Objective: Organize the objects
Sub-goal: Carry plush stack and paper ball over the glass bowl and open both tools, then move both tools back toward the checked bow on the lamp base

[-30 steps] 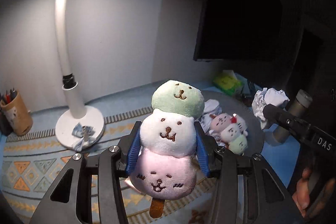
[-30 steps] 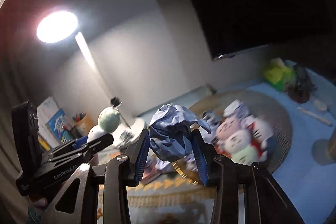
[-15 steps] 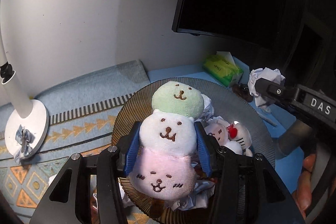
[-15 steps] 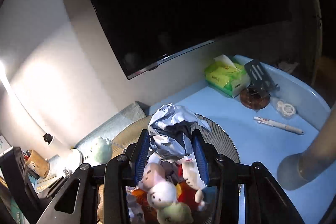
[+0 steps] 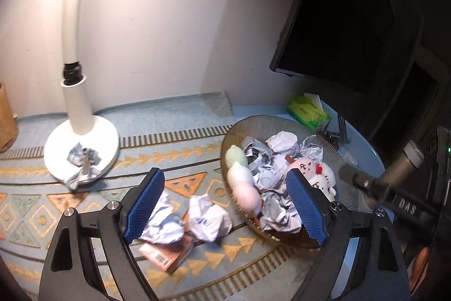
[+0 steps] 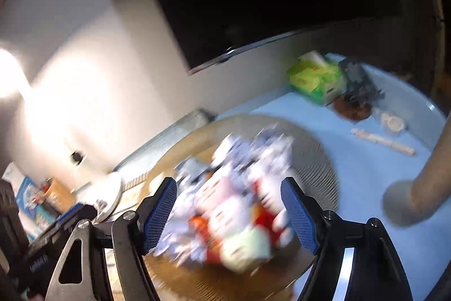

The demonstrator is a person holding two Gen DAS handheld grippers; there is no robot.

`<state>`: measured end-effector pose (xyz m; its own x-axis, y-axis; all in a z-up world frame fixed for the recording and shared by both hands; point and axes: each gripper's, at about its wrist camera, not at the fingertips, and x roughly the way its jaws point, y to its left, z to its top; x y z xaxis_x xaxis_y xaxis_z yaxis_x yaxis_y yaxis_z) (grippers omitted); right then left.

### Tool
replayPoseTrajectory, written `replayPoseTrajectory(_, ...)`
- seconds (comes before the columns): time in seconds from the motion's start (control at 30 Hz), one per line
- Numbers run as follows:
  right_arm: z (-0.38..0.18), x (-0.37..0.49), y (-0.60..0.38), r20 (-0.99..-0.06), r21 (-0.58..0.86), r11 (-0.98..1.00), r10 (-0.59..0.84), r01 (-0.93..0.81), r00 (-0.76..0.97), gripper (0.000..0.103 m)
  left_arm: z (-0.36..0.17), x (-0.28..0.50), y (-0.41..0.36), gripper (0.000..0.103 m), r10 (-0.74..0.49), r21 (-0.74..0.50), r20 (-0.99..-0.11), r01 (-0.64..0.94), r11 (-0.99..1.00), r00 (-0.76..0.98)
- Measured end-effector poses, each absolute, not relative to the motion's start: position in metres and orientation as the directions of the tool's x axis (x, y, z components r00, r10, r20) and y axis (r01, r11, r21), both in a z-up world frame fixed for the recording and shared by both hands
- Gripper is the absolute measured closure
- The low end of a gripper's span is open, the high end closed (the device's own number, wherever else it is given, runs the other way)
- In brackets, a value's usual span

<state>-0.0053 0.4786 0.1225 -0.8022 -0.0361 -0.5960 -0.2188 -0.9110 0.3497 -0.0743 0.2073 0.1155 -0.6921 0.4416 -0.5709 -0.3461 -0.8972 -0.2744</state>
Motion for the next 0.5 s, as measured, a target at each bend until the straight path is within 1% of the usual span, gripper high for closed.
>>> replayPoseTrajectory(0.07, 0.116, 0.003, 0.446, -0.597, 0.358, -0.925, -0.124, -0.125, -0.793, 0.025, 0.123, -0.06, 0.18, 0.016, 0.414, -0.272, -0.561, -0.313, -0.91, -0.717)
replayPoseTrajectory(0.13, 0.115, 0.011, 0.414, -0.596, 0.333, -0.942, -0.174, -0.044, -0.784, 0.025, 0.129, -0.045, 0.151, 0.015, 0.366, -0.263, -0.545, -0.26, -0.929, -0.754)
replayPoseTrajectory(0.17, 0.115, 0.015, 0.398, -0.593, 0.32, -0.948, -0.199, -0.002, -0.781, 0.024, 0.132, -0.038, 0.135, 0.011, 0.331, -0.253, -0.539, -0.225, -0.941, -0.775)
replayPoseTrajectory(0.2, 0.116, 0.018, 0.384, -0.589, 0.306, -0.951, -0.214, 0.029, -0.779, 0.017, 0.133, -0.032, 0.12, 0.006, 0.282, -0.236, -0.534, -0.18, -0.955, -0.797)
replayPoseTrajectory(0.23, 0.115, 0.021, 0.373, -0.587, 0.298, -0.953, -0.221, 0.046, -0.779, 0.012, 0.131, -0.026, 0.105, 0.001, 0.219, -0.21, -0.53, -0.124, -0.97, -0.819)
replayPoseTrajectory(0.27, 0.113, 0.023, 0.362, -0.585, 0.295, -0.954, -0.228, 0.057, -0.779, 0.003, 0.127, -0.021, 0.091, 0.001, 0.157, -0.181, -0.529, -0.07, -0.981, -0.834)
replayPoseTrajectory(0.3, 0.109, 0.025, 0.354, -0.583, 0.294, -0.954, -0.233, 0.066, -0.779, 0.001, 0.12, -0.017, 0.079, 0.001, 0.111, -0.157, -0.539, -0.029, -0.987, -0.835)
replayPoseTrajectory(0.37, 0.098, 0.024, 0.336, -0.594, 0.289, -0.954, -0.247, 0.083, -0.765, 0.001, 0.099, -0.015, 0.055, 0.001, 0.049, -0.129, -0.577, 0.032, -0.991, -0.815)
replayPoseTrajectory(0.43, 0.082, 0.023, 0.319, -0.6, 0.246, -0.965, -0.224, 0.089, -0.768, 0.001, 0.069, -0.015, 0.034, 0.001, -0.028, -0.09, -0.621, 0.107, -0.99, -0.784)
replayPoseTrajectory(0.5, 0.064, 0.026, 0.305, -0.584, 0.193, -0.977, -0.191, 0.093, -0.789, 0.001, 0.04, -0.016, 0.018, 0.001, -0.051, -0.081, -0.667, 0.14, -0.987, -0.743)
